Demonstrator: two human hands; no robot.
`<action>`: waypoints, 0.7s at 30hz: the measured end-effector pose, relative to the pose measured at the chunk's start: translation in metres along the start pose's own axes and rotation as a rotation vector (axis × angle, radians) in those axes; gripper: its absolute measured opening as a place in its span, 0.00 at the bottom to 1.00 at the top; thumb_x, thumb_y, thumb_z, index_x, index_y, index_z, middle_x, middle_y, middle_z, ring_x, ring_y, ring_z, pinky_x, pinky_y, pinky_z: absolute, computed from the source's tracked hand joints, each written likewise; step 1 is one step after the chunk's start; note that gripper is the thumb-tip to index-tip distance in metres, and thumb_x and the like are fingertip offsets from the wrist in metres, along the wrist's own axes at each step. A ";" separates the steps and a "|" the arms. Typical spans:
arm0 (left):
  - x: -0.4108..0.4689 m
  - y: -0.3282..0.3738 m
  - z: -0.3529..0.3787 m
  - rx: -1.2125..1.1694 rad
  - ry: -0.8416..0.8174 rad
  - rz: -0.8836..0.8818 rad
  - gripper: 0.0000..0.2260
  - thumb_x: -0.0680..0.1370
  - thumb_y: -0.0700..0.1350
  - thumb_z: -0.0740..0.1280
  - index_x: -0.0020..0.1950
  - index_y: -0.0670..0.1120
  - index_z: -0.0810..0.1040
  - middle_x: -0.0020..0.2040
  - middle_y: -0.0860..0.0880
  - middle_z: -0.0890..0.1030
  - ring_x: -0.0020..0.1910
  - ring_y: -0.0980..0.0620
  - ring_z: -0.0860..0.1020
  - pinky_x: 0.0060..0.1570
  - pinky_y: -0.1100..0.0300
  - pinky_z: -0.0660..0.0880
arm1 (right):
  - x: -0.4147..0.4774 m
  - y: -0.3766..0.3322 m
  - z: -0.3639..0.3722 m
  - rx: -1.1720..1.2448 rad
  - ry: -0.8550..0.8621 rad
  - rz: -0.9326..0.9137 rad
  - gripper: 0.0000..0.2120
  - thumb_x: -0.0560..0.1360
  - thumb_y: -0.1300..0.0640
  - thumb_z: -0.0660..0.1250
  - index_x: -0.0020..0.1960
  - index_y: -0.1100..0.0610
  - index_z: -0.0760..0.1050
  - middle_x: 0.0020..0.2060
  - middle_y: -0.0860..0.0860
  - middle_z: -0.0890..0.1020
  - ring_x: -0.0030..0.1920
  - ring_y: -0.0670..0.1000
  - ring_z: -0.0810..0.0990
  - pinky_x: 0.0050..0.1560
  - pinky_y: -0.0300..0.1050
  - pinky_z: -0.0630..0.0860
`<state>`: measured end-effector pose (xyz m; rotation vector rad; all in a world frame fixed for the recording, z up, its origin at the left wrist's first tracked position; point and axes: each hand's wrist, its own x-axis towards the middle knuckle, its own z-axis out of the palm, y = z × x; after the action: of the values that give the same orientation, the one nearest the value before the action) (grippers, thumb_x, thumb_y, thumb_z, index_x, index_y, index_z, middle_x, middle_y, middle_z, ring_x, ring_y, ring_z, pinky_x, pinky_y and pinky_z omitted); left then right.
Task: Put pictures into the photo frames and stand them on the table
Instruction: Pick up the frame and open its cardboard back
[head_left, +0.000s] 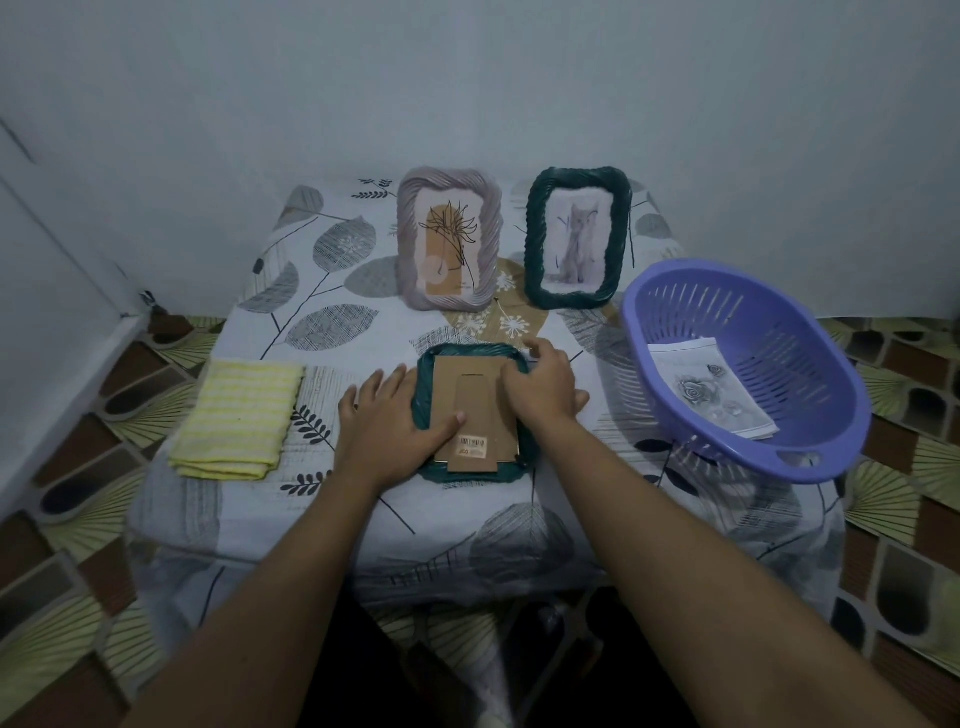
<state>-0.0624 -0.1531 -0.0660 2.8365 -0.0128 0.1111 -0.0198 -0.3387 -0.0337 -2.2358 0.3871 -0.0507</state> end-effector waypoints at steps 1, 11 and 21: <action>0.000 0.000 0.000 -0.001 0.001 -0.001 0.46 0.69 0.79 0.46 0.79 0.52 0.58 0.79 0.49 0.61 0.78 0.46 0.56 0.75 0.41 0.51 | 0.004 -0.002 0.001 -0.019 -0.006 0.025 0.19 0.78 0.46 0.64 0.68 0.45 0.72 0.64 0.48 0.77 0.66 0.53 0.73 0.63 0.53 0.59; -0.001 0.002 -0.003 -0.012 0.001 -0.002 0.46 0.68 0.79 0.45 0.79 0.52 0.58 0.79 0.50 0.61 0.78 0.46 0.56 0.75 0.41 0.50 | 0.020 -0.011 0.003 -0.066 0.055 0.150 0.11 0.75 0.41 0.69 0.54 0.44 0.81 0.52 0.44 0.84 0.57 0.51 0.78 0.54 0.50 0.57; 0.000 0.000 -0.001 -0.006 0.011 -0.003 0.47 0.68 0.79 0.45 0.79 0.52 0.59 0.79 0.50 0.61 0.78 0.46 0.56 0.74 0.41 0.51 | 0.018 -0.009 0.000 -0.081 0.074 0.138 0.09 0.80 0.49 0.65 0.57 0.42 0.82 0.55 0.46 0.84 0.57 0.50 0.78 0.53 0.47 0.56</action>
<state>-0.0621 -0.1532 -0.0647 2.8302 -0.0059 0.1256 -0.0002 -0.3389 -0.0285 -2.2860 0.5921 -0.0449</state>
